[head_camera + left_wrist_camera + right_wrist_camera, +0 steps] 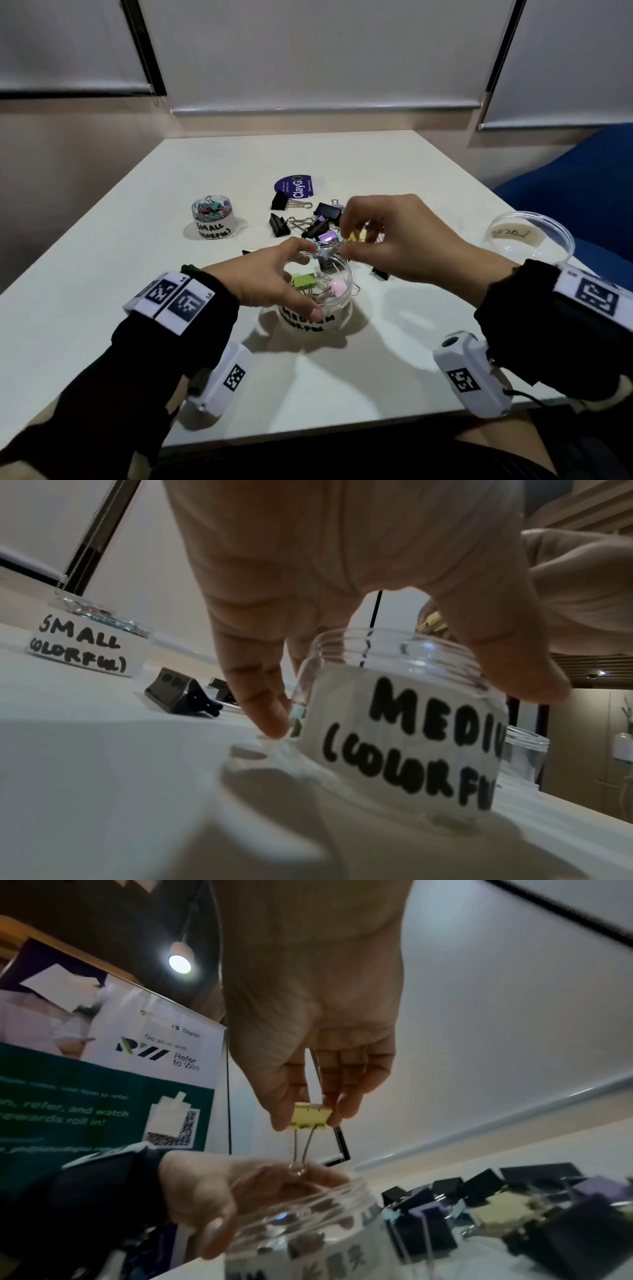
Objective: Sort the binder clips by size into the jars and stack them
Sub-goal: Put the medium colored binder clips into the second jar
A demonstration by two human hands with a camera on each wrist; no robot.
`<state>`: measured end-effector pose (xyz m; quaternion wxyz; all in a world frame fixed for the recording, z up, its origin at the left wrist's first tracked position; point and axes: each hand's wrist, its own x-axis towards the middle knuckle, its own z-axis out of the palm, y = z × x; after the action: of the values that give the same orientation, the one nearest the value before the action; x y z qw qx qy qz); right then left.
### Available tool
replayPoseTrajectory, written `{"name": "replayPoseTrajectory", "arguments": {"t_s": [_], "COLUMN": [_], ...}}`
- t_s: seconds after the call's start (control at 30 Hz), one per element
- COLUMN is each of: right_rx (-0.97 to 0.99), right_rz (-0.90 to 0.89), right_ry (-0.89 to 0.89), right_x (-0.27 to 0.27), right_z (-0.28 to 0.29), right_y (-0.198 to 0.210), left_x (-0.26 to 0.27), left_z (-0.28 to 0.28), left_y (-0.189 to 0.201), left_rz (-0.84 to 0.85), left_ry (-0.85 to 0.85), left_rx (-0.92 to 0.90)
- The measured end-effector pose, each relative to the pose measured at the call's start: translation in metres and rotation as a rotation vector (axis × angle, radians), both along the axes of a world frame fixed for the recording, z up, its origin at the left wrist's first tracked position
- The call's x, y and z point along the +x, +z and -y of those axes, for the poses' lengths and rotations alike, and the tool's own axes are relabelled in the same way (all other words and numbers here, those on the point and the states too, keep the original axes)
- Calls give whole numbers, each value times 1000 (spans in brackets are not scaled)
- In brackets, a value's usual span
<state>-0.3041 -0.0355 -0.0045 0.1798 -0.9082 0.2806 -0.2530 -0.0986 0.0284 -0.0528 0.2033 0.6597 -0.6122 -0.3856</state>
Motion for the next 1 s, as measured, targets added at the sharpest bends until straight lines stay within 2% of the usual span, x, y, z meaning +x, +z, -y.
{"name": "replayPoseTrajectory", "arguments": {"t_s": [0.07,0.23,0.33,0.5,0.7,0.77,0.9,1.0], "right_rx": [-33,-221,-211,-226,-203,-202,-144,-97], "right_rz": [-102,-528,-642,-642,-737,-658,-358,-441], "right_ry": [62,63,58,56,59,47,-97,-262], "right_x": [12,34,39,49,48,47,23,-10], "right_z": [-6,-11,-14,-17,-16,-12,20,48], "right_y": [-3,-9,-2,-4,-4,1,13,14], "left_x": [0,3,0,-3,-2,-2,0,-2], "left_z": [1,2,1,-1,1,2,2,3], "left_y": [-1,-7,-4,0,-3,-3,-4,-2], "left_rz": [-2,18,7,16,49,46,31,24], "left_ry": [-4,-10,-20,-43,-30,-39,-45,-45], "left_rx": [-14,-38,-45,-70,-58,-54,-23,-12]}}
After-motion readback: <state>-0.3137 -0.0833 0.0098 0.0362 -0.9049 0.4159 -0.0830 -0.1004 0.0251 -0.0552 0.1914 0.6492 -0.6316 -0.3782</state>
